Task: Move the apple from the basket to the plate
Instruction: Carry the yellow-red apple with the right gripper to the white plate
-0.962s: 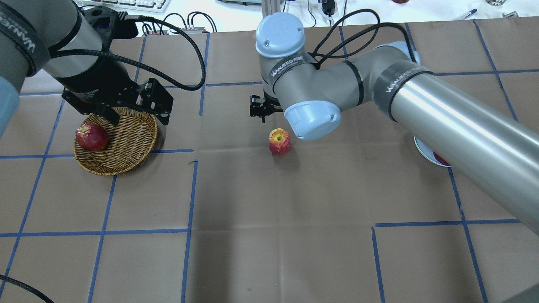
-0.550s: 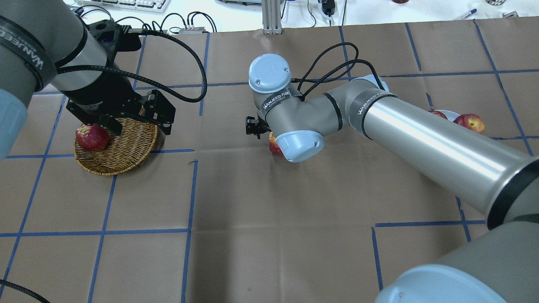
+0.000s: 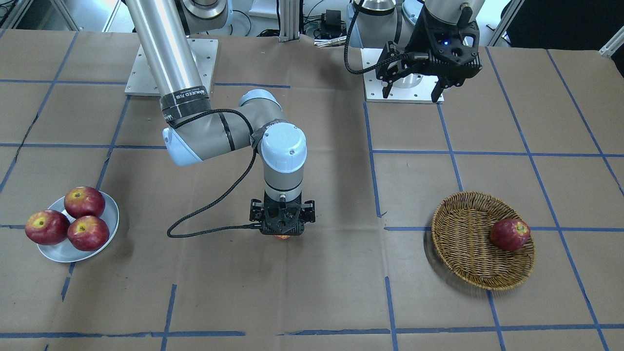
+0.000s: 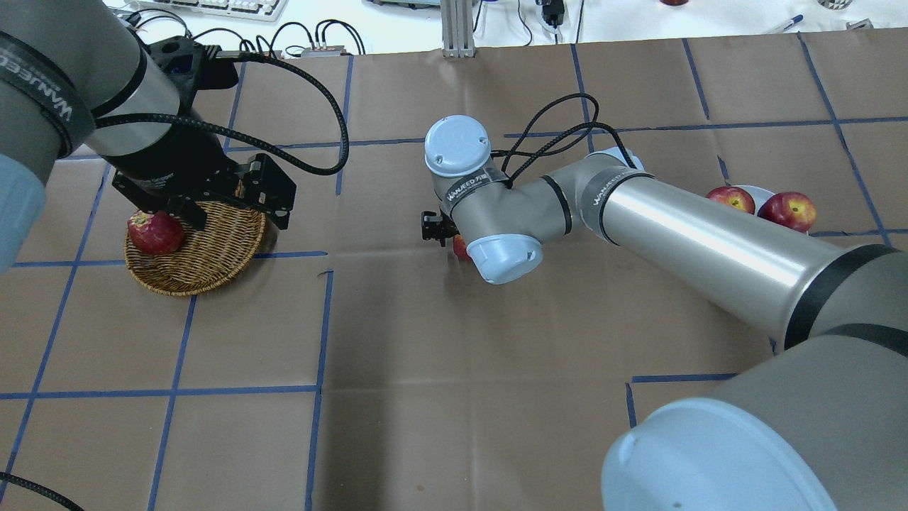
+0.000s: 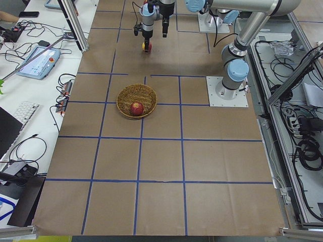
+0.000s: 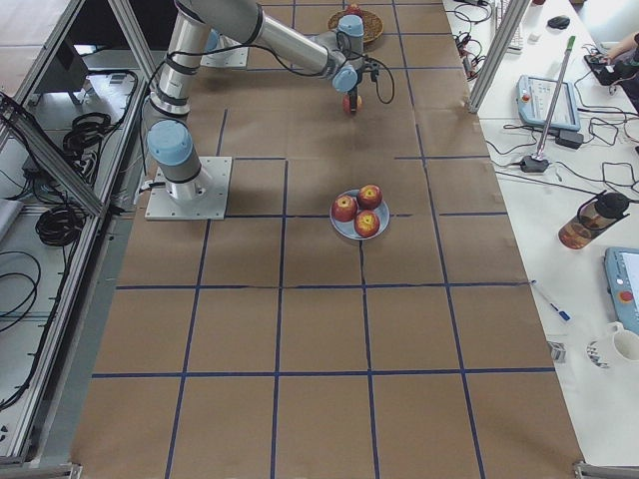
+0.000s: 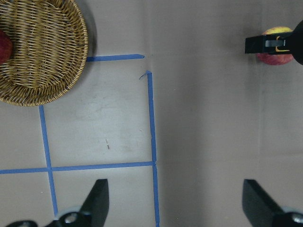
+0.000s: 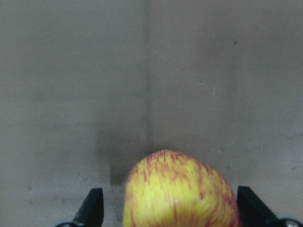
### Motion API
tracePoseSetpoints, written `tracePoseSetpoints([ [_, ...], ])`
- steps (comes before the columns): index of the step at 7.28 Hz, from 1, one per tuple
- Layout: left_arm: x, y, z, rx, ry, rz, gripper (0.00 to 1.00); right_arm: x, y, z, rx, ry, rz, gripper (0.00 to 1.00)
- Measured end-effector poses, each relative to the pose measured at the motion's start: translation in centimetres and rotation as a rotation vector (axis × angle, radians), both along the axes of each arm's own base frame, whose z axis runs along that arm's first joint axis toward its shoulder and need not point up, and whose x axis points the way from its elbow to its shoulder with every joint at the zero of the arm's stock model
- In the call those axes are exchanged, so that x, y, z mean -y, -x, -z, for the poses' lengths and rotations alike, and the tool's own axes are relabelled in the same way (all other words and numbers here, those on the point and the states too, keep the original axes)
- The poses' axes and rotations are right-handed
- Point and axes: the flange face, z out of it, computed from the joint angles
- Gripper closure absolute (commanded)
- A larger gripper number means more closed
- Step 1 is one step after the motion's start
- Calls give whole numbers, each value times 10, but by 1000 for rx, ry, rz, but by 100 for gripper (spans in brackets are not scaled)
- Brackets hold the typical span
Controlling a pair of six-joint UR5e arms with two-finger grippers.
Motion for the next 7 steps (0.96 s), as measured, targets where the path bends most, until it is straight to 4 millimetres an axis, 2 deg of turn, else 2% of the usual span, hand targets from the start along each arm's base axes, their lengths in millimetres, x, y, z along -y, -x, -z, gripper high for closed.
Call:
tracePoseSetpoints([
  [2, 0, 0, 0, -1, 0, 1, 1, 1, 1, 3, -5, -5, 1, 43],
  [4, 0, 0, -1, -1, 3, 1, 1, 5, 4, -6, 1, 9, 7, 43],
  [6, -1, 0, -2, 0, 5, 1, 1, 14, 19, -36, 19, 48, 31, 41],
  [7, -1, 0, -3, 1, 6, 1, 1, 24, 45, -57, 22, 62, 50, 41],
])
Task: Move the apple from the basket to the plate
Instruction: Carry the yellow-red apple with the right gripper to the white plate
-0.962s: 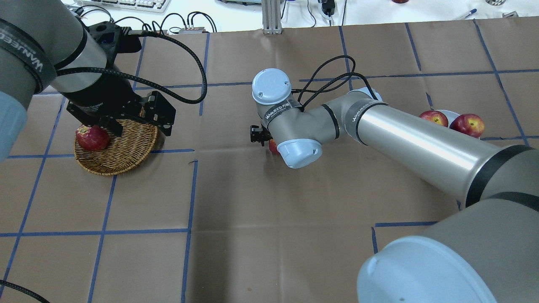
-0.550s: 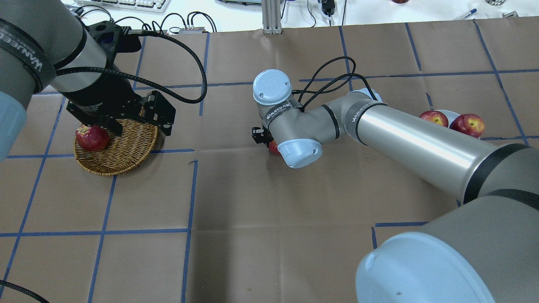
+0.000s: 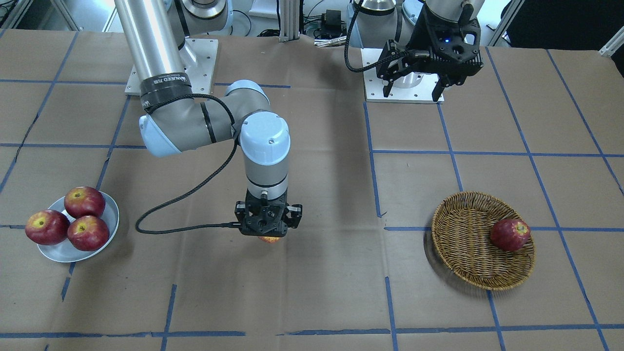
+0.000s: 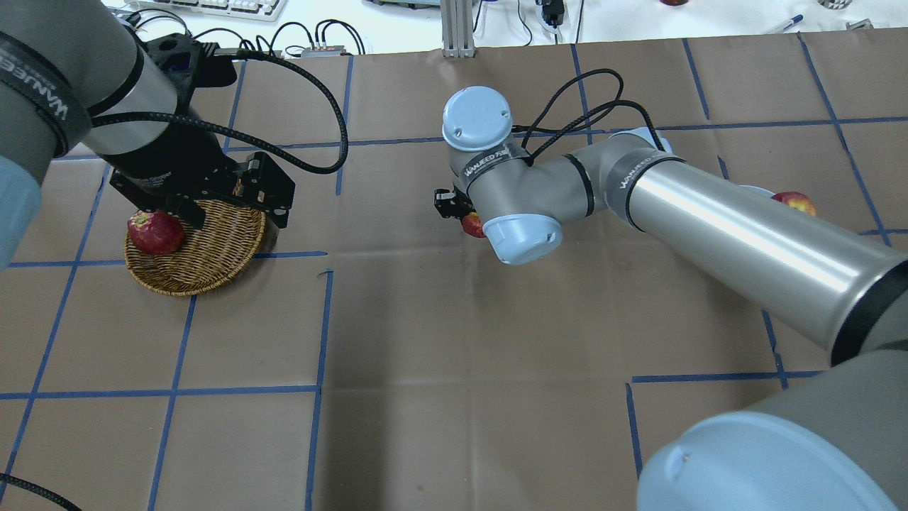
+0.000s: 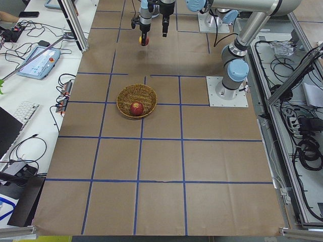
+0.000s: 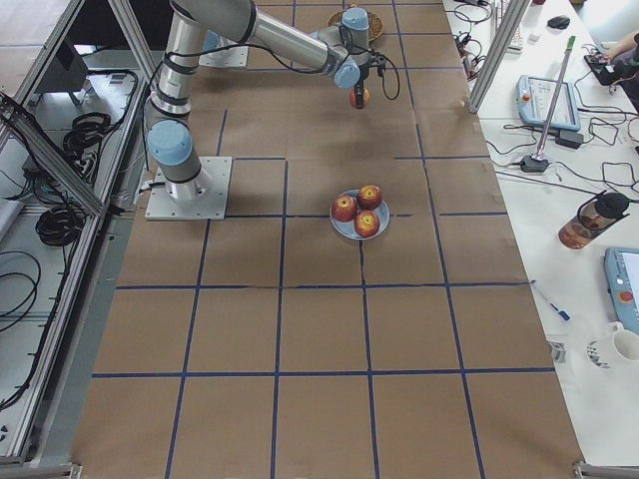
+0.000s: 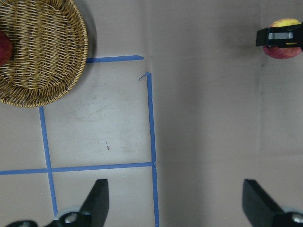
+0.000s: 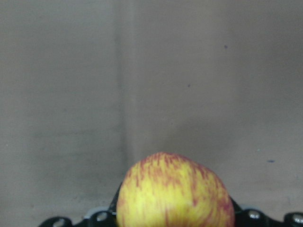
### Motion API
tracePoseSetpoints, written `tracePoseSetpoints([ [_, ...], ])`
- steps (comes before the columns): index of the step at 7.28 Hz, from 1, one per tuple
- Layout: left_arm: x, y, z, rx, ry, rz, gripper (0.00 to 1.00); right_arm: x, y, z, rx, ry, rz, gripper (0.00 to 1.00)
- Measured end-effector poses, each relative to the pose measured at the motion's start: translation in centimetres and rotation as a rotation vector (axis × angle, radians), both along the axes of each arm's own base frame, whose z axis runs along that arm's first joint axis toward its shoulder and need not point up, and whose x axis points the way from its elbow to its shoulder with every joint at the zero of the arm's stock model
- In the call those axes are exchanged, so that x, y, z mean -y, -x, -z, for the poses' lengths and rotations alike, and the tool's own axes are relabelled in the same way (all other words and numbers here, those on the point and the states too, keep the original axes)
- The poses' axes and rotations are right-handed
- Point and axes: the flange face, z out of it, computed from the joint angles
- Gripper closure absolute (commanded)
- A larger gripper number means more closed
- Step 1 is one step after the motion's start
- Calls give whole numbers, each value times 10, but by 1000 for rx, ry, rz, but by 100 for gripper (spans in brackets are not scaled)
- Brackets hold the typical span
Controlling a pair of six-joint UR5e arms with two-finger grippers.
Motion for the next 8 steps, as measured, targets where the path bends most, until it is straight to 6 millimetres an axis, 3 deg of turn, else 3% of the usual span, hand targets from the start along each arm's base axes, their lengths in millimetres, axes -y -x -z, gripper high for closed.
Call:
tracePoseSetpoints([
  [1, 0, 0, 0, 0, 0, 0, 1, 13, 39, -20, -7, 0, 6, 41],
  [2, 0, 0, 0, 0, 0, 0, 1, 27, 90, -40, -24, -7, -11, 41],
  [4, 0, 0, -1, -2, 1, 0, 1, 40, 209, -66, -59, -34, -82, 41],
  [5, 0, 0, -1, -4, 1, 0, 1, 34, 264, -68, -69, -54, -107, 42],
  [8, -1, 0, 0, -5, -1, 0, 1, 0, 390, -51, -57, -118, -152, 42],
])
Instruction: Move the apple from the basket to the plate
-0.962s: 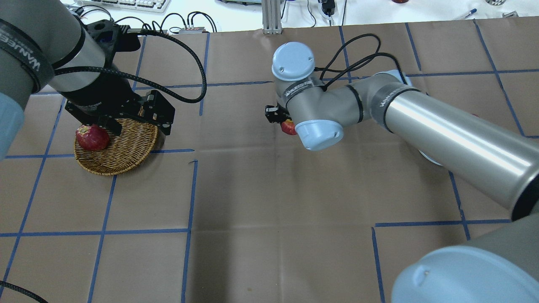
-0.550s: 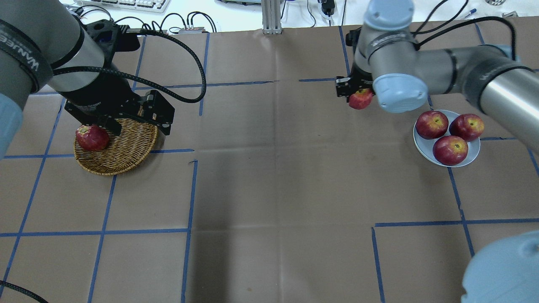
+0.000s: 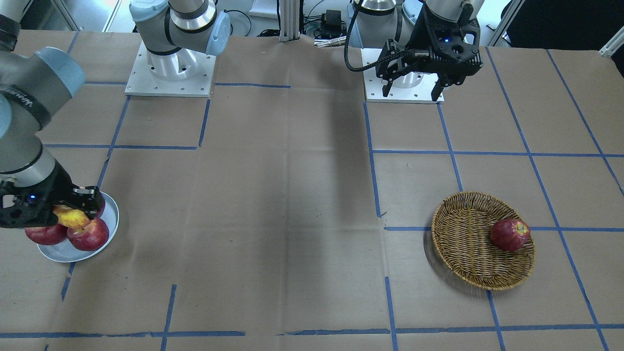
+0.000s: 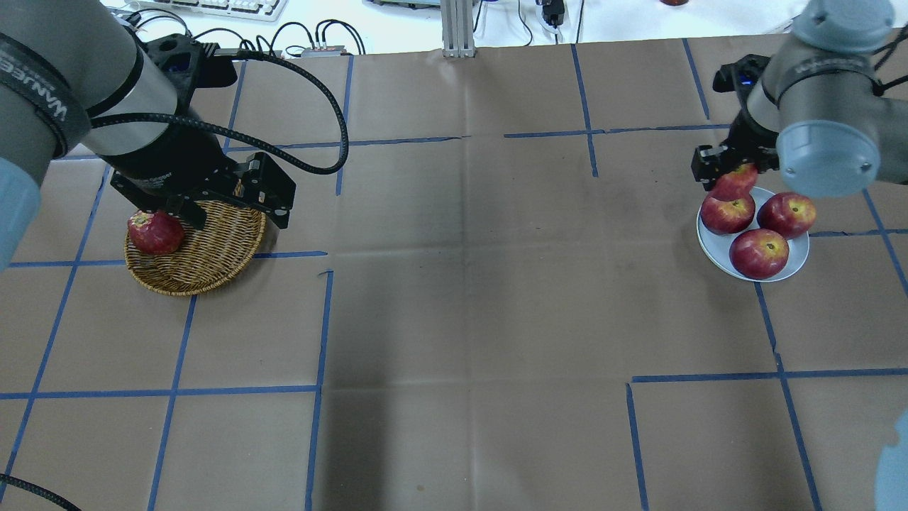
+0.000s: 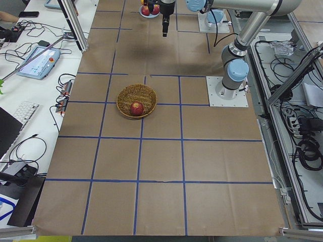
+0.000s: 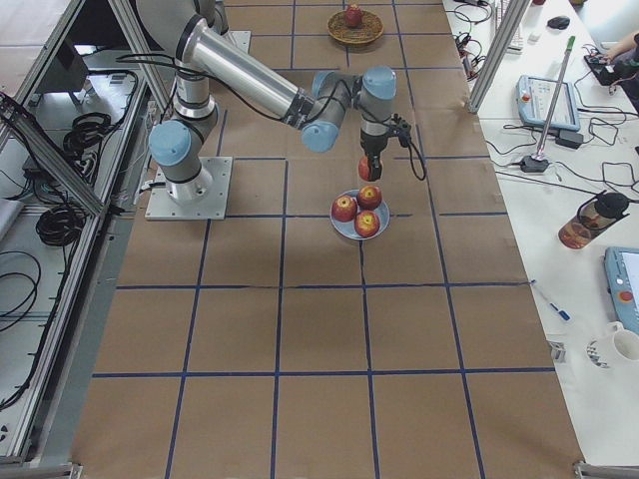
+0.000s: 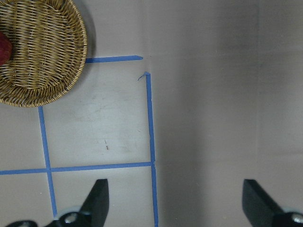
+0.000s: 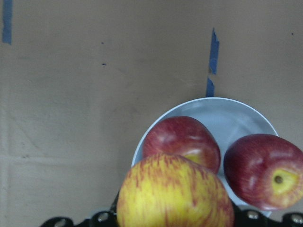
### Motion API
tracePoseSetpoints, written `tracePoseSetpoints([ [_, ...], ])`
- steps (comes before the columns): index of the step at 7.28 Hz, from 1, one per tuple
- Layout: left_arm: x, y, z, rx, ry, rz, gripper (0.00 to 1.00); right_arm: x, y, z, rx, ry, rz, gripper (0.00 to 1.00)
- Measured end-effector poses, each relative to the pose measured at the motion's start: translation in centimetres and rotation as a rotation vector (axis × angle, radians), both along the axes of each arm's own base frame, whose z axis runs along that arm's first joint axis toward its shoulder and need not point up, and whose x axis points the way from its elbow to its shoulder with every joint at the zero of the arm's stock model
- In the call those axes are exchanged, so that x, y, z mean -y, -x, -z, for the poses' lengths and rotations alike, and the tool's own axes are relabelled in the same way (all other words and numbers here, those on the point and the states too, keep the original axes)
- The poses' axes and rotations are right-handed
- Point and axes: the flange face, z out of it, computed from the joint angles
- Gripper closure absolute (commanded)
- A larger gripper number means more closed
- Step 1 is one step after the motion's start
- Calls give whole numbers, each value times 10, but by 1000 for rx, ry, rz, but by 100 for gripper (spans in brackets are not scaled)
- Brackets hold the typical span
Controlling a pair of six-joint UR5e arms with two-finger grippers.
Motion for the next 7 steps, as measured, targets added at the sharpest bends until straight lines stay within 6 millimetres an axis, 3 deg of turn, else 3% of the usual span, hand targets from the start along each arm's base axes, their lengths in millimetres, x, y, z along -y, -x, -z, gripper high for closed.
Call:
tracePoseSetpoints([
  [1, 0, 0, 0, 0, 0, 0, 1, -10, 34, 9, 25, -13, -12, 41],
  [2, 0, 0, 0, 0, 0, 0, 1, -16, 53, 16, 41, -22, -18, 41],
  [4, 0, 0, 0, 0, -1, 1, 1, -20, 63, 21, 50, -26, -20, 41],
  [7, 0, 0, 0, 0, 1, 1, 1, -13, 57, 31, 58, -31, -29, 40],
])
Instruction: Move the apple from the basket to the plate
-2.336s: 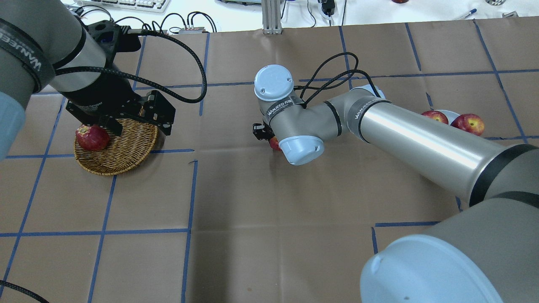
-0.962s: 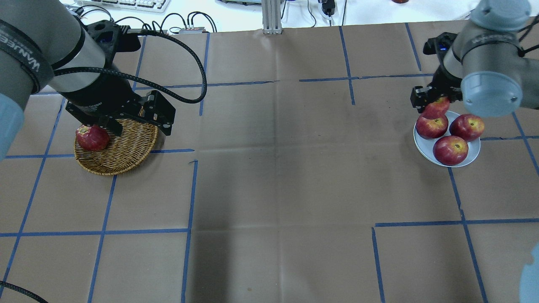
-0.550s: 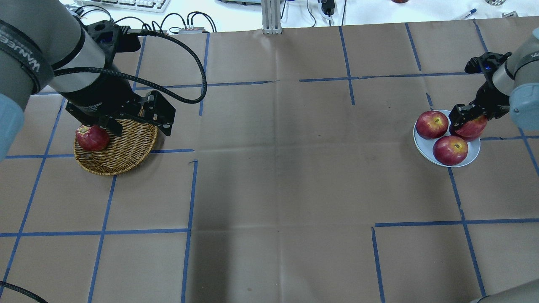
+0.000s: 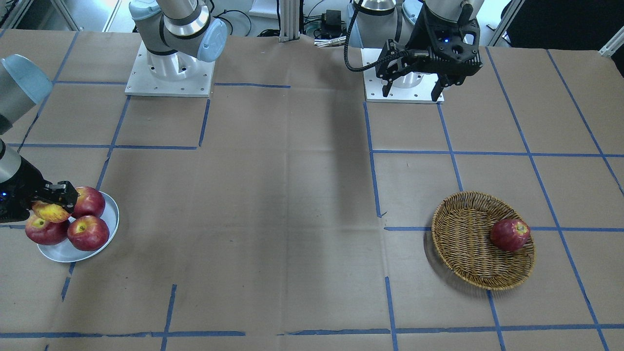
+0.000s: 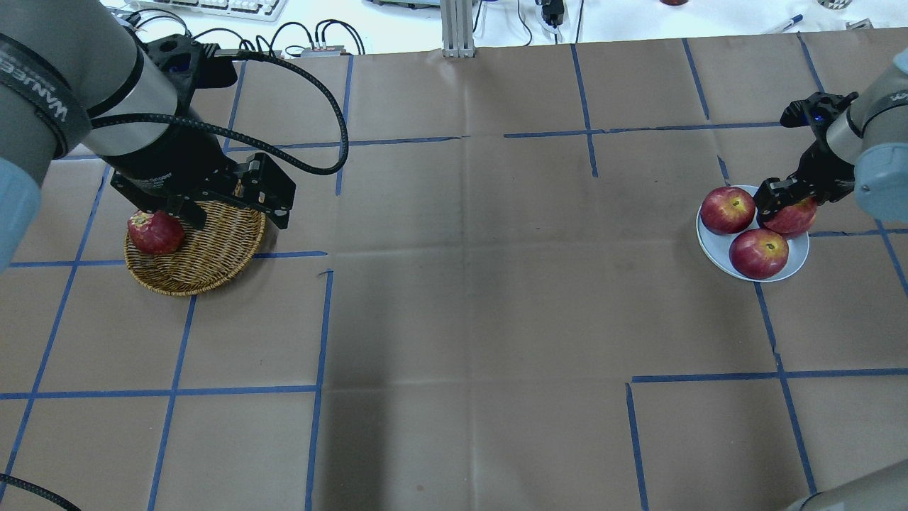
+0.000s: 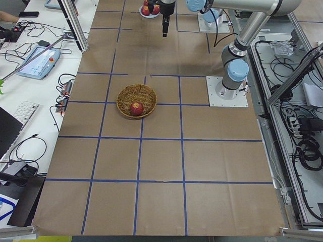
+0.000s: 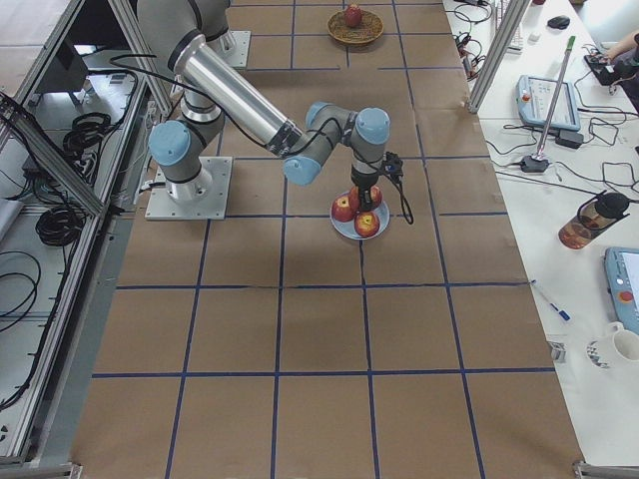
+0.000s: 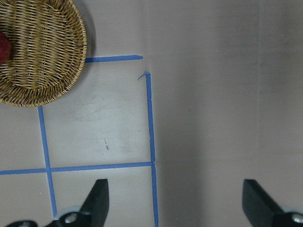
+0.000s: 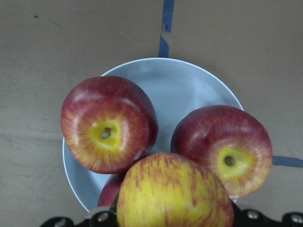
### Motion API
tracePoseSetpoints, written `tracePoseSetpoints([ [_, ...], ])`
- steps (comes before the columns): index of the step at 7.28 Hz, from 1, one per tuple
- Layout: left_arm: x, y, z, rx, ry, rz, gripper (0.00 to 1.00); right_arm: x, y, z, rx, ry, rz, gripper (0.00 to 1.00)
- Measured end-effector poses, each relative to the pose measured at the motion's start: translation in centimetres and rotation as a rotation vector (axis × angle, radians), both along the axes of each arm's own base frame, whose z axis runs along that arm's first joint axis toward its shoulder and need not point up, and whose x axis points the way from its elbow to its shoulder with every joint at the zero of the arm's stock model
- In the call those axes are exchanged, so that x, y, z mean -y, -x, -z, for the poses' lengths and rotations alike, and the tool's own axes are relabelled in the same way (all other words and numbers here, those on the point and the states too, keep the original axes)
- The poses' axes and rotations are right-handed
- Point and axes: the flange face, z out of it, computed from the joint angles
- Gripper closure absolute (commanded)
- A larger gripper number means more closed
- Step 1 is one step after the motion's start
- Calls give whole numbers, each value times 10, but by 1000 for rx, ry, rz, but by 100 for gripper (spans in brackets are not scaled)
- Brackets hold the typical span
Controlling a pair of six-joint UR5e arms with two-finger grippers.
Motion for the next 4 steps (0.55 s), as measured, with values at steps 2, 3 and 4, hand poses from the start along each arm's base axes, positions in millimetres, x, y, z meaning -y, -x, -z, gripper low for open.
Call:
tracePoseSetpoints([
  [2, 0, 0, -1, -1, 1, 0, 1, 4, -8, 4, 6, -2, -10, 28],
  [3, 0, 0, -1, -1, 1, -1, 1, 4, -9, 5, 7, -5, -11, 28],
  [4, 0, 0, -1, -1, 1, -1, 1, 5, -9, 6, 6, -6, -14, 28],
])
